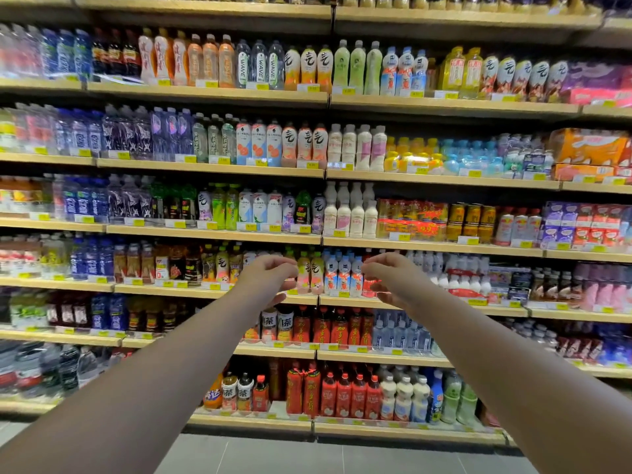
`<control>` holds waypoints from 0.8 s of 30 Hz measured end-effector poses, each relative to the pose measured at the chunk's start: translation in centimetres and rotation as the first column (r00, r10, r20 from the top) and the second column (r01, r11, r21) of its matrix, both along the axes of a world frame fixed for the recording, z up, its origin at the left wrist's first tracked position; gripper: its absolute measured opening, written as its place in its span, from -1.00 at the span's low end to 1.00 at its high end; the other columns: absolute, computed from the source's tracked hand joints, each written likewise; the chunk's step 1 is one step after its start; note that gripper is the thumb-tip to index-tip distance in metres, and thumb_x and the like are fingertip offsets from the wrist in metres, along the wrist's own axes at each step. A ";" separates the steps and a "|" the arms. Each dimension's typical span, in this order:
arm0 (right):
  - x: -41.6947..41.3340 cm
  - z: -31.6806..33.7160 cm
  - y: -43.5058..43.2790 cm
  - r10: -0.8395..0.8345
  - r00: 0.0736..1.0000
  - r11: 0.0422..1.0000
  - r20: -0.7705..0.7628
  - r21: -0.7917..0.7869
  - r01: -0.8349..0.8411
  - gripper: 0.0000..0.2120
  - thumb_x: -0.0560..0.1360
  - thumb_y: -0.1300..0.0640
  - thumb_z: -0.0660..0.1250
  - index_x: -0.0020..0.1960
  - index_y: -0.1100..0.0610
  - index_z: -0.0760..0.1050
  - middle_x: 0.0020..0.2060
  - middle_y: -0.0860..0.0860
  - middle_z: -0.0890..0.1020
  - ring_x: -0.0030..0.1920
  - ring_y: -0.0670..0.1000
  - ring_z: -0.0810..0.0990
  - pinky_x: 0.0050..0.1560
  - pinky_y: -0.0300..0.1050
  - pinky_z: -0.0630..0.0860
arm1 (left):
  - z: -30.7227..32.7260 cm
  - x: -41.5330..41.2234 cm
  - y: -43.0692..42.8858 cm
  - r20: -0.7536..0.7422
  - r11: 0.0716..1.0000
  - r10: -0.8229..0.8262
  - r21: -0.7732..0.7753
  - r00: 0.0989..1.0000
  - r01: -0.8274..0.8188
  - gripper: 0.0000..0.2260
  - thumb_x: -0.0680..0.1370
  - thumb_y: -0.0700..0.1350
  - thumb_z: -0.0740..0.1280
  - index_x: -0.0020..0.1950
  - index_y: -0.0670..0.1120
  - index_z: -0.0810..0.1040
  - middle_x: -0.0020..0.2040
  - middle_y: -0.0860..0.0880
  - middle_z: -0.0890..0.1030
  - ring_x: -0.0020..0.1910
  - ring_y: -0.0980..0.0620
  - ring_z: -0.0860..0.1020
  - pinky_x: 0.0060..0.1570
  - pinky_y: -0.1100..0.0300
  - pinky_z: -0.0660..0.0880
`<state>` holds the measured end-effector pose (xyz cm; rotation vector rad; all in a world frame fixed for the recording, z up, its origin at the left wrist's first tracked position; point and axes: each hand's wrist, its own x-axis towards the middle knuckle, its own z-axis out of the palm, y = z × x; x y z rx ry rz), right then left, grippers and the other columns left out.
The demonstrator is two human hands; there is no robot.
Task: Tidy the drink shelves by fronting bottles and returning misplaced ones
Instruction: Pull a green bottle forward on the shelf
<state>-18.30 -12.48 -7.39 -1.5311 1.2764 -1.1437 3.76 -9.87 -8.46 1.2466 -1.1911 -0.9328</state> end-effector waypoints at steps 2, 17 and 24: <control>1.1 -0.5 -2.9 0.008 1.000 1.000 -0.001 -0.007 -0.008 -0.84 0.51 0.10 0.37 0.05 0.13 0.49 -0.08 0.07 0.58 -0.17 0.02 0.51 -0.14 -0.10 0.49 | -0.1 1.2 -2.4 -0.005 1.000 0.009 0.003 1.000 -0.009 -0.95 0.55 -0.14 0.35 -0.01 -0.02 0.59 0.04 -0.05 0.62 0.00 0.02 0.61 0.00 0.10 0.55; 9.2 -1.2 -25.5 0.001 1.000 1.000 0.012 -0.015 -0.001 -0.76 0.54 0.15 0.33 0.17 0.21 0.46 -0.17 0.10 0.51 -0.24 0.02 0.44 -0.26 -0.14 0.41 | -0.2 10.1 -25.2 0.074 1.000 -0.007 0.017 0.997 0.006 -0.95 0.56 -0.15 0.33 -0.01 -0.05 0.57 -0.07 -0.04 0.64 -0.17 0.04 0.59 -0.20 0.18 0.50; 10.5 -1.4 -37.5 -0.030 0.999 0.999 -0.029 -0.034 0.029 -0.86 0.53 0.10 0.34 0.05 0.11 0.47 -0.03 0.11 0.55 -0.20 0.00 0.49 -0.25 -0.16 0.46 | -0.9 11.0 -37.2 0.136 0.999 -0.039 0.038 0.990 0.034 -0.90 0.54 -0.18 0.34 0.04 -0.07 0.59 -0.08 -0.08 0.61 -0.18 0.07 0.57 -0.12 0.18 0.49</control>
